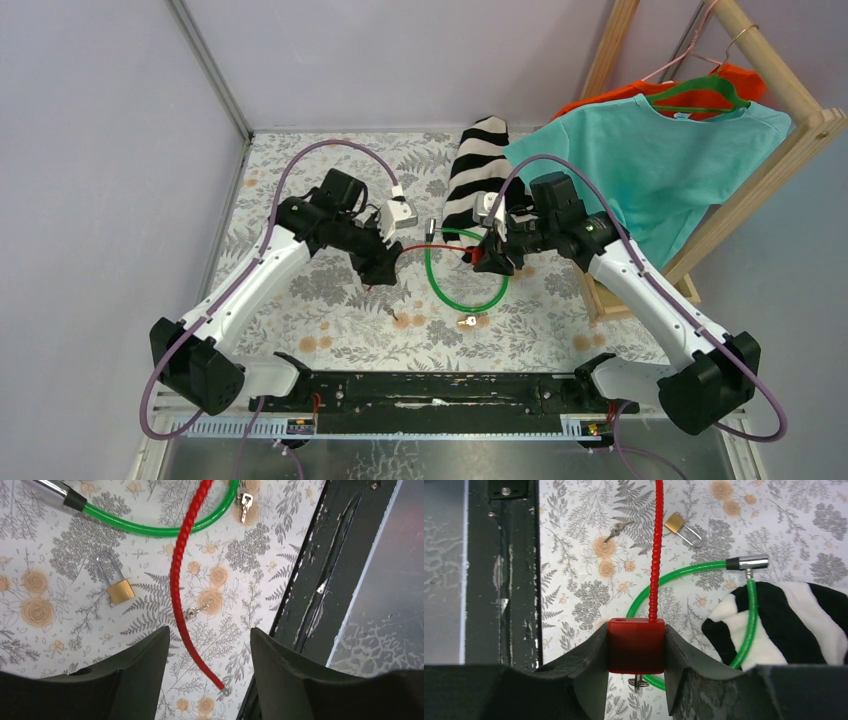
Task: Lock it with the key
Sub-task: Lock the lock.
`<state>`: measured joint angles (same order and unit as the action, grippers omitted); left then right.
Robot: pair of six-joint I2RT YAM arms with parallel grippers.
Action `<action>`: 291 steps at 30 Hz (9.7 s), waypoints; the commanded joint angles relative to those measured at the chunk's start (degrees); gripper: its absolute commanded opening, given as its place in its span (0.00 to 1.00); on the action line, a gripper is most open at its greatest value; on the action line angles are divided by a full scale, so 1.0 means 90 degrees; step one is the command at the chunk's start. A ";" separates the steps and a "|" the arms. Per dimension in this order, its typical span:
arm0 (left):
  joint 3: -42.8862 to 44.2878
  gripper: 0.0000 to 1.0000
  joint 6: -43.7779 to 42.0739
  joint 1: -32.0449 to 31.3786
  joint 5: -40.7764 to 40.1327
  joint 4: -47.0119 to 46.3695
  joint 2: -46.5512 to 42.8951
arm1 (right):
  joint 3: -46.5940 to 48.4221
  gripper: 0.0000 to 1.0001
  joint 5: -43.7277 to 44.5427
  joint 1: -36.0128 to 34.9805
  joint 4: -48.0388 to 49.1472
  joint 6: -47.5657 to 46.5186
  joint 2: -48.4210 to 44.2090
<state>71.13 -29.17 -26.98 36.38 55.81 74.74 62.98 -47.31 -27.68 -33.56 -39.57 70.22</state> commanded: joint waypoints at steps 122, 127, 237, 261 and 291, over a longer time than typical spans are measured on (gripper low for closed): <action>-0.1414 0.00 0.8832 -0.0581 -0.0341 -0.7142 0.1267 | 0.0033 0.00 0.1216 -0.0130 0.3395 0.3238 0.0940; -0.1453 0.00 0.8827 -0.0648 -0.0395 -0.7144 0.1348 | -0.0010 0.00 0.0855 -0.0128 0.3377 0.3052 0.0872; -0.0838 0.50 0.3105 0.0928 0.1652 -0.2298 0.0216 | 0.0125 0.00 0.0228 0.0521 0.0280 -0.0259 0.0248; -0.0551 0.19 0.2952 0.0935 0.1741 -0.2110 0.0354 | 0.0009 0.00 0.0228 0.0473 0.0170 -0.0349 0.0359; -0.0586 0.00 0.8727 0.0006 -0.0690 -0.6638 0.1143 | 0.0428 0.00 -0.1013 -0.0504 0.3755 0.3665 0.1516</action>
<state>65.89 47.22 -24.86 30.61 -0.45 83.96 66.41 -49.43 -29.85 -8.99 -7.94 85.03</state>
